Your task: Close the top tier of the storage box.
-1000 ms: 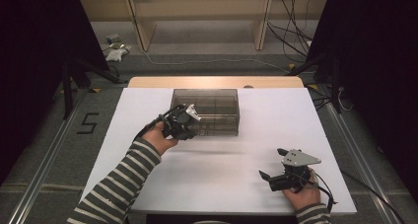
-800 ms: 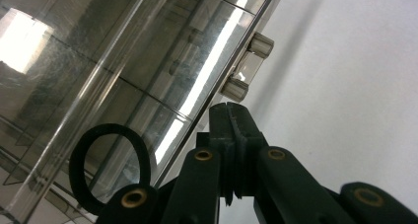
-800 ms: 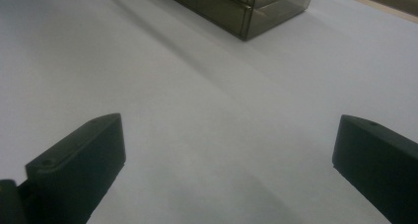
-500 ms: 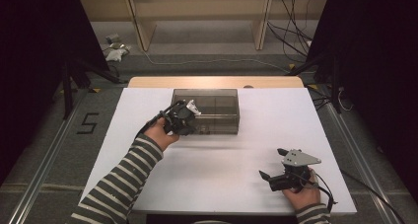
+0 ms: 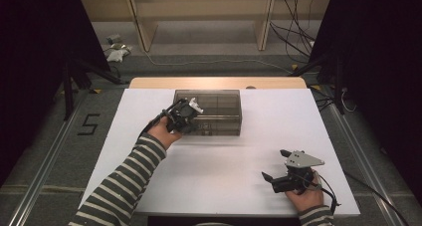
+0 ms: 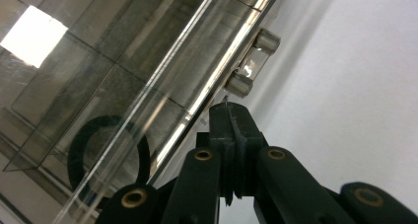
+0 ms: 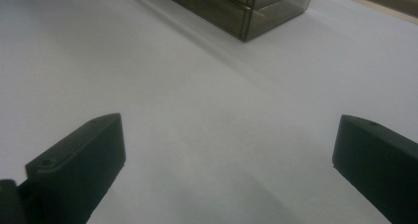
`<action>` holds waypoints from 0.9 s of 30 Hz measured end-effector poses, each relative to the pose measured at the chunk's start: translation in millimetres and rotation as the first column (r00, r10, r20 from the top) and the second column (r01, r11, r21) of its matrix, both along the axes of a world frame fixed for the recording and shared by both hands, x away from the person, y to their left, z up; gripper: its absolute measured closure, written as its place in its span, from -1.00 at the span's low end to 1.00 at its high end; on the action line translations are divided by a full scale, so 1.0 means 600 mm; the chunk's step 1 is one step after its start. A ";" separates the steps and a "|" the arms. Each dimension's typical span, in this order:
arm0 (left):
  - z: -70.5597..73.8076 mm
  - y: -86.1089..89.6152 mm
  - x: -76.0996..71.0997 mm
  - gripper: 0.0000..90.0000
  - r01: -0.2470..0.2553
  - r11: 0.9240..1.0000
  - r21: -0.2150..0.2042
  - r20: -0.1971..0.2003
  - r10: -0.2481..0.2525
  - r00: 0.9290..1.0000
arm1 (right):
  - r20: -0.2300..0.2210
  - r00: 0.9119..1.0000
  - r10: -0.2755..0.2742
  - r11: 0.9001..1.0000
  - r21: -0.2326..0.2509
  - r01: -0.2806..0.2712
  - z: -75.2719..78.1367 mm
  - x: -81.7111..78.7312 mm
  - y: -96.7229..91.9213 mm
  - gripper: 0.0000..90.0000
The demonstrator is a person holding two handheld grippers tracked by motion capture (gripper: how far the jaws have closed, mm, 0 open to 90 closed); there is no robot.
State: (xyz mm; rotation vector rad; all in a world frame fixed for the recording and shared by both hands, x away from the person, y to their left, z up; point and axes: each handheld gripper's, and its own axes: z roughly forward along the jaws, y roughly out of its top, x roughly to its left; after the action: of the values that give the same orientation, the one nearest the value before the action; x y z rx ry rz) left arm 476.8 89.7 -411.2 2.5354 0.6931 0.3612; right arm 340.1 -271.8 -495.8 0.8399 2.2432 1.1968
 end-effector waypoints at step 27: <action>0.026 0.004 -0.020 0.74 0.000 0.998 -0.068 0.051 0.003 0.999 | -0.007 1.000 0.014 1.000 -0.005 -0.014 0.000 0.000 0.001 -0.99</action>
State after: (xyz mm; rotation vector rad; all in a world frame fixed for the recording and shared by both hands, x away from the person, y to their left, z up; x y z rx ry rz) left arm 464.5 92.0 -395.8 2.4528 0.6766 0.3944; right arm 340.3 -270.9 -495.8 0.8281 2.2603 1.1956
